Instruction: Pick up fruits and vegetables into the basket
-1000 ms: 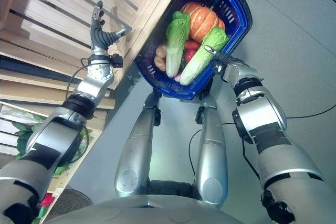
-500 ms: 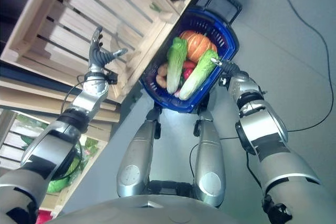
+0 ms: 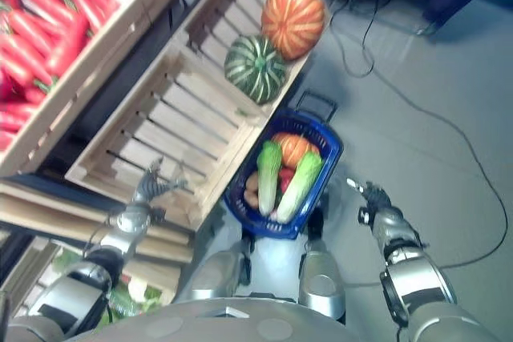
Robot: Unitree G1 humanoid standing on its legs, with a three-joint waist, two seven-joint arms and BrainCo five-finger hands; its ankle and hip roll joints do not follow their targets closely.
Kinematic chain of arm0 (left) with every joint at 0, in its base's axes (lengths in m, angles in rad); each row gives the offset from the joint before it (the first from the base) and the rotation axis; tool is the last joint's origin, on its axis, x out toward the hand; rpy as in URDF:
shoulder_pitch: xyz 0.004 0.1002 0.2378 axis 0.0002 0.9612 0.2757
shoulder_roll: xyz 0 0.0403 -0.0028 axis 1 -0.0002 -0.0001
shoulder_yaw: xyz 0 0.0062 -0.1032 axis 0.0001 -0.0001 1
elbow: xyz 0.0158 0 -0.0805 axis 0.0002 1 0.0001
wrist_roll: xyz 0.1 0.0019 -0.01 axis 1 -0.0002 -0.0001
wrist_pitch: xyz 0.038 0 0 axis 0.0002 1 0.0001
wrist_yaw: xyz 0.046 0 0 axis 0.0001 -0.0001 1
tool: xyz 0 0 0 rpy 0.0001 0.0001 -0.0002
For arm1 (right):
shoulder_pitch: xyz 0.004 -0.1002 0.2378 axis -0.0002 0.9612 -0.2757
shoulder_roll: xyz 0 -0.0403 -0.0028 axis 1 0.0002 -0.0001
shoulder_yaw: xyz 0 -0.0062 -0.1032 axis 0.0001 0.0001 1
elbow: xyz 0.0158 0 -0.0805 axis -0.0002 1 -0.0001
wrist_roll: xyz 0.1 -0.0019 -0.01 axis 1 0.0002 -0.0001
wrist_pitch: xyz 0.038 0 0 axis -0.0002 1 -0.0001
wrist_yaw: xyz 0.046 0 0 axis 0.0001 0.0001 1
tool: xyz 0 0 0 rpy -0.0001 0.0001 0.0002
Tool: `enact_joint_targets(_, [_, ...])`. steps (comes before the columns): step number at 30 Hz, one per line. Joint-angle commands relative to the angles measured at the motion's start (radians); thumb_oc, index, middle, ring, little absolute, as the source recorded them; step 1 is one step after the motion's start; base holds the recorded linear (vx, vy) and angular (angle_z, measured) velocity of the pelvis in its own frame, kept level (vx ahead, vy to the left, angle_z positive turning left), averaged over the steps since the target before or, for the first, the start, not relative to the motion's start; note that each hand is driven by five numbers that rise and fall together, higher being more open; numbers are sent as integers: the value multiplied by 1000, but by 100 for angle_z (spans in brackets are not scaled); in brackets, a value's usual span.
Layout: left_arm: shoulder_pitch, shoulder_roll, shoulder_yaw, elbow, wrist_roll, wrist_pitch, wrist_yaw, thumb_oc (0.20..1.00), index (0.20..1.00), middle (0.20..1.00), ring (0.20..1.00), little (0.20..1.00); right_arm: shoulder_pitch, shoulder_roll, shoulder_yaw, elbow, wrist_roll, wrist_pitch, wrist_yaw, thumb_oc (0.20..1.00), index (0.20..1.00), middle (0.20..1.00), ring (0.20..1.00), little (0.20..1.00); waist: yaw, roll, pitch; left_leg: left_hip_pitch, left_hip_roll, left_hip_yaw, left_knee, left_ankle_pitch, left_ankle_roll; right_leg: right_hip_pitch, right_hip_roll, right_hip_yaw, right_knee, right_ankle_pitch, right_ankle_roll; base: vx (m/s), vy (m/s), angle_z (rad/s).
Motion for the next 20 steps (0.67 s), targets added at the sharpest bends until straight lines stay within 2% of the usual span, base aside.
enact_joint_targets(1, [18,-25,2,126,65,3,-92,1000,1000,1000,1000,1000,48,34,-14,64,-90,-6,-3,1000,1000,1000,1000,1000,0,-33,-105,-20,-26,40,5,-52,-5,30,-17,-20,41,-67,68,156,-3,8])
enact_joint_targets(5, [63,-52,11,200,70,25,-179,1000,1000,1000,1000,1000,93,57,-23,90,-132,30,1,1000,1000,1000,1000,1000,-5,-39,-137,21,-19,54,5,-72,-5,70,-23,-27,26,-72,74,91,4,-2])
enact_joint_targets(7, [84,-65,29,226,57,67,-217,1000,1000,1000,1000,1000,118,69,-31,106,-176,39,16,1000,1000,1000,1000,1000,-8,-44,-147,41,-17,64,5,-84,-3,90,-27,-30,22,-76,78,64,11,0])
enact_joint_targets(10, [97,-67,39,249,98,95,-261,1000,1000,1000,1000,1000,140,78,-27,120,-207,63,39,1000,1000,1000,1000,1000,-12,-49,-154,60,-14,73,5,-95,-2,103,-32,-33,22,-80,81,46,13,-1])
enact_joint_targets(20, [96,-77,26,249,77,114,-274,1000,1000,1000,1000,1000,158,102,-5,137,-275,126,63,1000,1000,1000,1000,1000,-23,-51,-160,104,-11,77,5,-123,9,134,-38,-18,22,-91,86,30,21,-5])
